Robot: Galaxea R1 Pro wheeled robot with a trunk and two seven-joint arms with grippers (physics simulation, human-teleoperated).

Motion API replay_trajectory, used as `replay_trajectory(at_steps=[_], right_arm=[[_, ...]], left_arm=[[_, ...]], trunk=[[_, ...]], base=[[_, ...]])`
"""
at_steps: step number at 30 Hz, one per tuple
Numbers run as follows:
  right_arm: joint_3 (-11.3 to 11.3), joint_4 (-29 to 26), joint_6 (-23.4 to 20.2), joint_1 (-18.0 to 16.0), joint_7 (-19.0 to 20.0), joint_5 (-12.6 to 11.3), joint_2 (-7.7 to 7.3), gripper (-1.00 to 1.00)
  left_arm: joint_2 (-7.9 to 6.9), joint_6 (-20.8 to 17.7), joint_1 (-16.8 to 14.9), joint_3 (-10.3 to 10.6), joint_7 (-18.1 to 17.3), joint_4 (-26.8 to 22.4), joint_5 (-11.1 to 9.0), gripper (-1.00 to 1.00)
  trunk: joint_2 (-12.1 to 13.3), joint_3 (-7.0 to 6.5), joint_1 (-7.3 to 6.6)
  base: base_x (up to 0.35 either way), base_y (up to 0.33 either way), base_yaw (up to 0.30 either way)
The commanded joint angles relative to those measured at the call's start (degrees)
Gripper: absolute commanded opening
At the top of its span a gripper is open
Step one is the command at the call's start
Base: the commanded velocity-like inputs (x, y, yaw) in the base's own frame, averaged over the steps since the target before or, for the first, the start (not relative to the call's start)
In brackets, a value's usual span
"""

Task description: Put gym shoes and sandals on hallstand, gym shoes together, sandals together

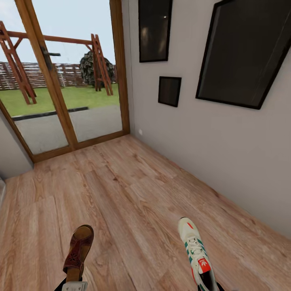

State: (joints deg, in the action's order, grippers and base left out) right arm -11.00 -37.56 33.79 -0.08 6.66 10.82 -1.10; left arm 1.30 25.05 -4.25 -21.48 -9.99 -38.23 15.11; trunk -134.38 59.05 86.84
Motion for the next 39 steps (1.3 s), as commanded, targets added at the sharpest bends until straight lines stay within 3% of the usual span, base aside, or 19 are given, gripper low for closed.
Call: replay_trajectory(at_steps=[1,6,16,39], right_arm=[[-0.3,0.0,0.1,0.0,0.5,0.3,0.05,-1.0],[-0.3,-0.1,0.1,0.0,0.5,0.3,0.05,-1.0],[-0.3,0.0,0.1,0.0,0.5,0.3,0.05,-1.0],[-0.3,0.0,0.1,0.0,0.5,0.3,0.05,-1.0]], left_arm=[[0.09,0.2,-0.1,-0.5,-0.6,0.0,0.4,-1.0],[0.11,0.2,-0.1,-0.5,-0.5,0.0,0.4,-1.0],[0.11,0.2,-0.1,-0.5,-0.4,0.3,0.4,-1.0],[-0.08,0.2,-0.1,-0.5,-0.4,1.1,-3.4,-1.0]], trunk=[[-0.4,0.16,0.22],[-2.4,0.75,1.32],[-2.4,0.17,1.32],[-2.4,-1.16,1.32]], base=[[0.0,0.0,-0.235],[0.0,0.0,-0.236],[0.0,0.0,-0.238],[0.0,0.0,-0.242]])
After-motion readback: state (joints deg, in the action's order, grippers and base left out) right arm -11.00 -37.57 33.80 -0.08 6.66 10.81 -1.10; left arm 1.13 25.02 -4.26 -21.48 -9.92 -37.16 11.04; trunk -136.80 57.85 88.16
